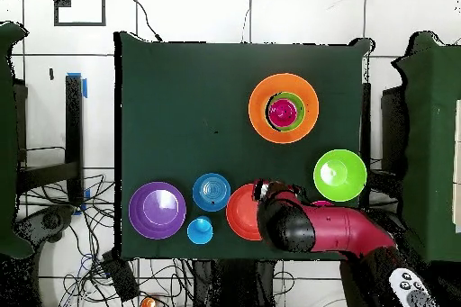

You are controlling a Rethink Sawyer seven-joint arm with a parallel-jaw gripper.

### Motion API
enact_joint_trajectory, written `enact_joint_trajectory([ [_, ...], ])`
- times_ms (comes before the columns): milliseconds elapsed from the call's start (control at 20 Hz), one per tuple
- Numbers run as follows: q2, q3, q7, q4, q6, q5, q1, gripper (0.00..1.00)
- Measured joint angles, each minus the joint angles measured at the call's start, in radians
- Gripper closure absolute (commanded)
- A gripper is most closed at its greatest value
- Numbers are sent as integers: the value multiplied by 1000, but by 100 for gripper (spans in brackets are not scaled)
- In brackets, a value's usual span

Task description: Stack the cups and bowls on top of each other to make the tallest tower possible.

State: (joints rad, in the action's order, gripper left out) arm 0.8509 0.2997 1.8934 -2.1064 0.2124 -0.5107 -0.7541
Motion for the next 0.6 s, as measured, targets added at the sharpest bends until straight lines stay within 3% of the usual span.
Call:
enact_joint_trajectory([
  [400,-130,-92,0,-11,-11,-93,-9,0],
  [600,-136,-111,0,-28,-11,-120,-35,0],
])
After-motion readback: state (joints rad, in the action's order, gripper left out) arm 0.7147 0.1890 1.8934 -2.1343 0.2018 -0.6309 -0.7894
